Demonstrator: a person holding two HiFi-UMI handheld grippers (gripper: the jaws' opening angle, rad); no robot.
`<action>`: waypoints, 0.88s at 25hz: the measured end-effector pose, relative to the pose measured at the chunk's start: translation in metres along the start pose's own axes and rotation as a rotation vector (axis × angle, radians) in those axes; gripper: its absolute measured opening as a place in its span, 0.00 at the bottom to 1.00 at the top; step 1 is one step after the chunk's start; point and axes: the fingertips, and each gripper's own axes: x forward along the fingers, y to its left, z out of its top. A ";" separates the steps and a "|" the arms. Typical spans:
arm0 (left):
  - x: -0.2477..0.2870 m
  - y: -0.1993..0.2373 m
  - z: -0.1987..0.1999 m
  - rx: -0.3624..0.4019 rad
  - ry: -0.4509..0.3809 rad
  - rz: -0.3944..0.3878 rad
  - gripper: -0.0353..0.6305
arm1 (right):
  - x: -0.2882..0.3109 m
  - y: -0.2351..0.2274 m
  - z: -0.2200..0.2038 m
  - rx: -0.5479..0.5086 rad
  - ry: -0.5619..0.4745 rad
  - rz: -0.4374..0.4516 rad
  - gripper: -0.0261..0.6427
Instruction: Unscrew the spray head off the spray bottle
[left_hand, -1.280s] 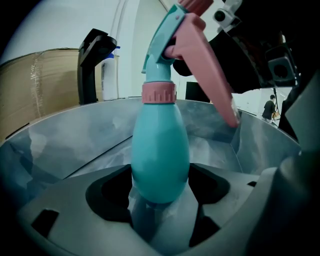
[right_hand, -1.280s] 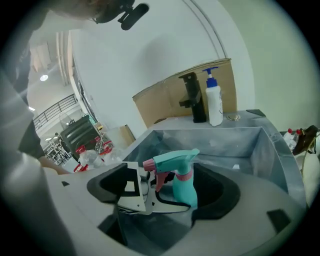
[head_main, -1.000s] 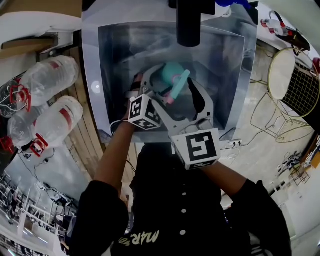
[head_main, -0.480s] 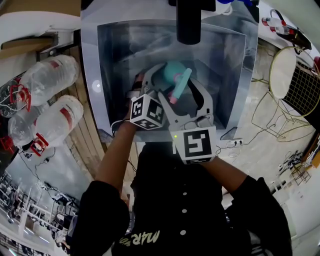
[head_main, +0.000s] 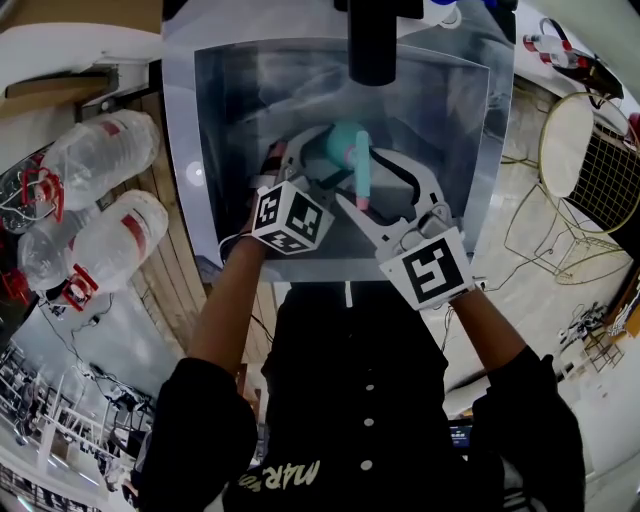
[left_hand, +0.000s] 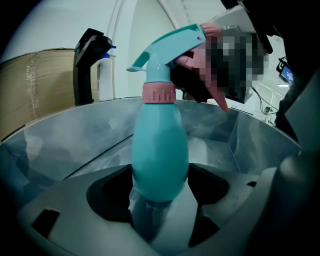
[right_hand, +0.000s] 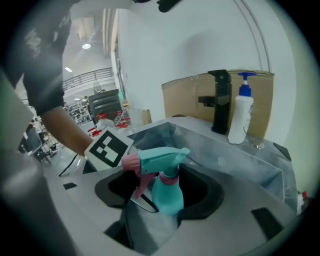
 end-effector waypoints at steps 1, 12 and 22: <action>0.000 0.000 0.000 0.002 0.000 -0.005 0.60 | -0.002 0.001 -0.001 -0.033 0.000 0.046 0.44; -0.002 0.001 0.000 -0.002 0.003 -0.020 0.60 | -0.022 -0.031 -0.014 -0.230 0.034 0.153 0.14; -0.003 0.001 0.000 -0.009 0.010 -0.014 0.60 | -0.038 -0.039 -0.014 -0.133 0.036 0.131 0.28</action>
